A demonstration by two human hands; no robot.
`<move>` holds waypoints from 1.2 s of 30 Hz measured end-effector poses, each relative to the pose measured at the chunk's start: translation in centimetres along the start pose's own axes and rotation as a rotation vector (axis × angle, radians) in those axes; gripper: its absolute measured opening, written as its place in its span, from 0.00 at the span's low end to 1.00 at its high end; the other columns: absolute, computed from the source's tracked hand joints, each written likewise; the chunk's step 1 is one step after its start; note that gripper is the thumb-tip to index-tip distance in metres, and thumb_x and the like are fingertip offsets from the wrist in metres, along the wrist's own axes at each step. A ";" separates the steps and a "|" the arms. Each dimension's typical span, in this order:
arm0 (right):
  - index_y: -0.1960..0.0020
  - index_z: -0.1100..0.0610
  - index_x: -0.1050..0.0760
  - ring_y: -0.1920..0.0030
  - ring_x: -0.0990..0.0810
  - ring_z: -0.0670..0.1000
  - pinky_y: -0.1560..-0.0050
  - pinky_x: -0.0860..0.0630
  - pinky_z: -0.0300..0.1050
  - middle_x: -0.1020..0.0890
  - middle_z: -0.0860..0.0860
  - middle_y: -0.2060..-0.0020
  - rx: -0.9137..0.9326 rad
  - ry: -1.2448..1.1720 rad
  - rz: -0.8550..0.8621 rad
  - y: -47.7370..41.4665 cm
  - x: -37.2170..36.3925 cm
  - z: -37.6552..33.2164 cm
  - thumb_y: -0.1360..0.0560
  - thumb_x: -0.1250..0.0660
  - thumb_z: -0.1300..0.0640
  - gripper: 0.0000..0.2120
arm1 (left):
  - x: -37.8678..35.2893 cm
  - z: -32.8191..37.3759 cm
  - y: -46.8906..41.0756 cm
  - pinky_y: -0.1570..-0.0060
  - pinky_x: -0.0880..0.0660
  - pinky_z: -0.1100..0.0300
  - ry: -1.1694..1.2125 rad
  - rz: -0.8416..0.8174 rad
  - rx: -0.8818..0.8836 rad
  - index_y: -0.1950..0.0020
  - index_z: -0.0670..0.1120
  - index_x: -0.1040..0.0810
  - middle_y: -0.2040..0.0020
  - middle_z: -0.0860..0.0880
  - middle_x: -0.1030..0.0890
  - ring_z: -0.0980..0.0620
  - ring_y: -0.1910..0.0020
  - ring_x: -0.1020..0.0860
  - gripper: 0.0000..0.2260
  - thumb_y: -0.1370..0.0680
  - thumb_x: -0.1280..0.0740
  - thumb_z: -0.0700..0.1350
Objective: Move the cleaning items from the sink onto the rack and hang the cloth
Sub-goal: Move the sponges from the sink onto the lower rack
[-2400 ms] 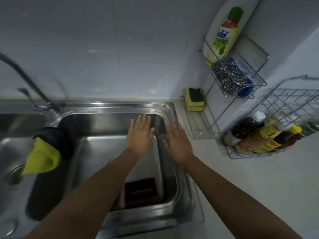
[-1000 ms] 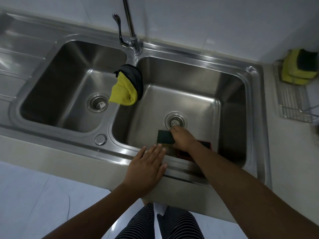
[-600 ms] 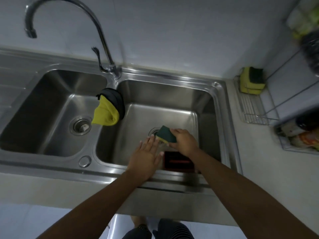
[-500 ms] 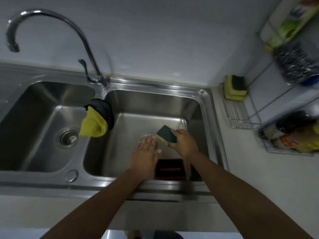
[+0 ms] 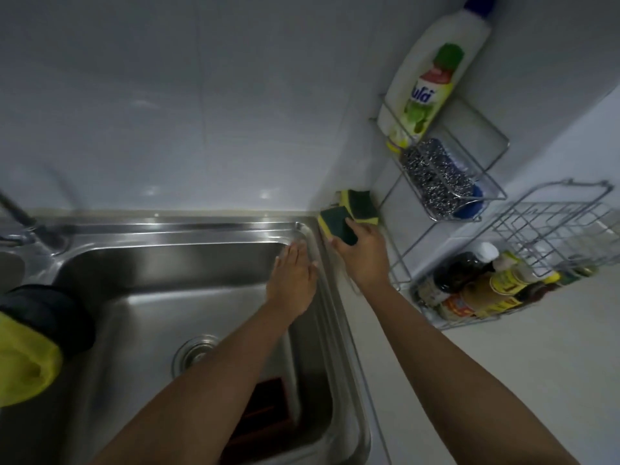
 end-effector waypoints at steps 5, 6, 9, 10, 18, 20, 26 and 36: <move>0.30 0.55 0.29 0.35 0.28 0.59 0.37 0.29 0.51 0.25 0.58 0.36 -0.084 0.059 0.050 -5.0 1.4 2.6 0.27 0.32 0.45 0.28 | -1.9 3.1 -6.1 0.24 0.49 0.50 0.054 0.028 -0.056 0.23 0.40 0.46 0.22 0.42 0.46 0.46 0.22 0.49 0.24 0.17 0.51 0.49; 0.30 0.54 0.29 0.35 0.28 0.59 0.37 0.29 0.51 0.25 0.58 0.36 -0.096 0.055 0.052 -5.8 1.4 3.1 0.26 0.32 0.45 0.28 | -2.4 3.7 -7.3 0.24 0.50 0.50 0.073 0.029 -0.068 0.23 0.40 0.47 0.22 0.42 0.46 0.46 0.22 0.49 0.23 0.17 0.50 0.47; 0.30 0.50 0.31 0.38 0.26 0.55 0.40 0.26 0.51 0.26 0.54 0.36 -0.165 -0.008 0.044 -7.7 1.1 4.6 0.27 0.32 0.45 0.27 | -3.4 4.9 -10.0 0.24 0.47 0.46 0.078 0.033 -0.110 0.23 0.40 0.48 0.22 0.42 0.45 0.45 0.22 0.47 0.25 0.18 0.49 0.47; 0.31 0.49 0.30 0.40 0.25 0.54 0.41 0.25 0.52 0.25 0.53 0.37 -0.182 -0.039 0.034 -8.2 0.9 4.8 0.27 0.32 0.45 0.26 | -3.7 5.2 -10.6 0.25 0.46 0.44 0.077 0.034 -0.117 0.23 0.41 0.48 0.22 0.41 0.45 0.45 0.23 0.46 0.25 0.18 0.49 0.48; 0.54 0.41 0.35 0.52 0.20 0.55 0.53 0.21 0.57 0.20 0.51 0.50 -0.189 -0.078 0.030 -11.7 -0.6 6.0 0.40 0.37 0.32 0.21 | -5.6 6.3 -12.6 0.26 0.47 0.43 0.074 -0.008 -0.170 0.22 0.41 0.52 0.22 0.39 0.47 0.43 0.22 0.48 0.26 0.17 0.49 0.47; 0.50 0.46 0.28 0.52 0.20 0.55 0.54 0.21 0.54 0.20 0.52 0.50 -0.170 -0.015 0.067 -11.6 0.0 5.7 0.35 0.33 0.36 0.20 | -5.8 6.3 -12.8 0.26 0.47 0.43 0.070 -0.003 -0.175 0.22 0.41 0.51 0.22 0.39 0.46 0.43 0.22 0.47 0.25 0.18 0.48 0.47; 0.45 0.56 0.20 0.50 0.19 0.57 0.55 0.25 0.46 0.18 0.57 0.48 -0.108 0.021 0.105 -11.9 0.4 6.0 0.21 0.40 0.51 0.13 | -6.1 6.1 -13.2 0.27 0.46 0.44 0.026 0.016 -0.209 0.23 0.40 0.47 0.23 0.38 0.43 0.42 0.23 0.44 0.25 0.18 0.47 0.47; 0.33 0.59 0.26 0.39 0.22 0.57 0.41 0.24 0.52 0.23 0.57 0.35 -0.061 -0.019 -0.014 -11.0 -0.4 5.6 0.20 0.41 0.58 0.17 | -5.7 6.2 -12.9 0.26 0.48 0.43 -0.006 -0.015 -0.221 0.23 0.40 0.47 0.23 0.39 0.43 0.43 0.23 0.46 0.25 0.18 0.48 0.47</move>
Point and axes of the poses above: each hand's wrist, its own y-axis away from the middle knuckle, its own x-axis out of the back of the hand, z = x × y, the point moved 9 cm from there along -y, towards the middle knuckle
